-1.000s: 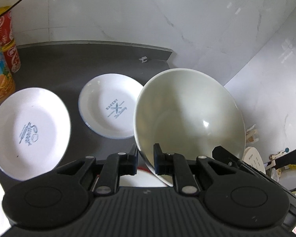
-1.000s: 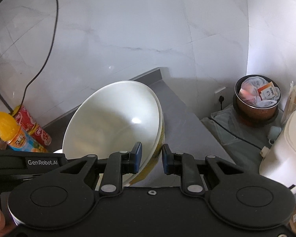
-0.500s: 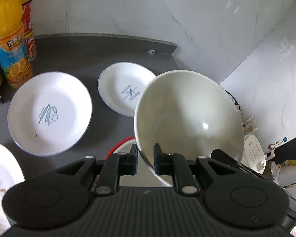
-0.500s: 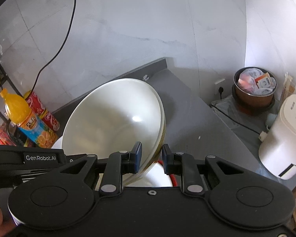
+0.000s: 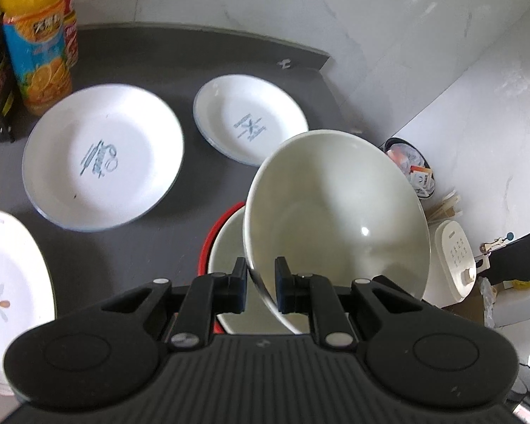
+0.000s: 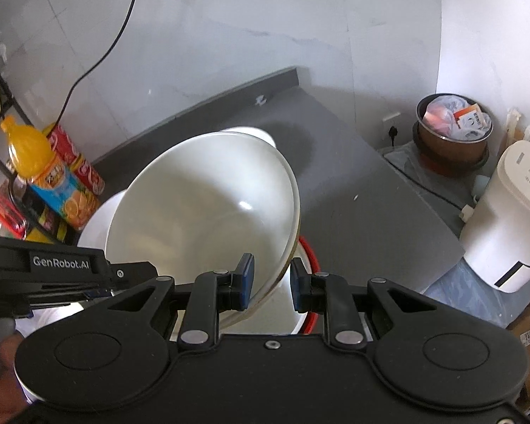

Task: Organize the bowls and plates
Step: 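Carry the small bowl with both grippers and lower it into the large cream bowl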

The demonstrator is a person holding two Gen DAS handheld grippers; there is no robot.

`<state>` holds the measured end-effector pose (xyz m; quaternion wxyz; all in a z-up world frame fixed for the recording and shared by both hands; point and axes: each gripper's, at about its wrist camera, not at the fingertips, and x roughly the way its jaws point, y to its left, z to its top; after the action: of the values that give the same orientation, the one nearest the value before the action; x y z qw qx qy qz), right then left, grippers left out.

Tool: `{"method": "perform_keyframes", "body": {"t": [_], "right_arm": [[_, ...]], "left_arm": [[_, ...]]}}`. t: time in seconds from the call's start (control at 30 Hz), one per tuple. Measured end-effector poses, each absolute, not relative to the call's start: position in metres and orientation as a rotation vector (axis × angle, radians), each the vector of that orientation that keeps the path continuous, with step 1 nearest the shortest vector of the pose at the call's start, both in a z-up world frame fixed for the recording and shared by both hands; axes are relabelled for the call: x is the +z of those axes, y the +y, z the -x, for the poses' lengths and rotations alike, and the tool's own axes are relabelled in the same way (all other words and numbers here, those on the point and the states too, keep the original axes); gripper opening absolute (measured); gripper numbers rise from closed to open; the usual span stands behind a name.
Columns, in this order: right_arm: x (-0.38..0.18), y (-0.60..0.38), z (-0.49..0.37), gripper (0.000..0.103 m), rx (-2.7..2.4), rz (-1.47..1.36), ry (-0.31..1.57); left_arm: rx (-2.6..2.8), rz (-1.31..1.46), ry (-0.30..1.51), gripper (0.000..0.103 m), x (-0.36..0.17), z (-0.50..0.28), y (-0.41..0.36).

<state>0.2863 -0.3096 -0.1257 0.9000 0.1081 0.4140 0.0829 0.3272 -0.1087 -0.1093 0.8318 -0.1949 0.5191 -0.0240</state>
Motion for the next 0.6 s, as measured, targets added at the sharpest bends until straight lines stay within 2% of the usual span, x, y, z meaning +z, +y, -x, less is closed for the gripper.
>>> {"method": "perform_keyframes", "body": {"t": [0.6], "right_arm": [[-0.155, -0.303, -0.293, 0.020, 0.162, -0.181, 0.972]], "left_arm": [[-0.028, 0.417, 1.181, 0.015, -0.138, -0.324, -0.108]]}}
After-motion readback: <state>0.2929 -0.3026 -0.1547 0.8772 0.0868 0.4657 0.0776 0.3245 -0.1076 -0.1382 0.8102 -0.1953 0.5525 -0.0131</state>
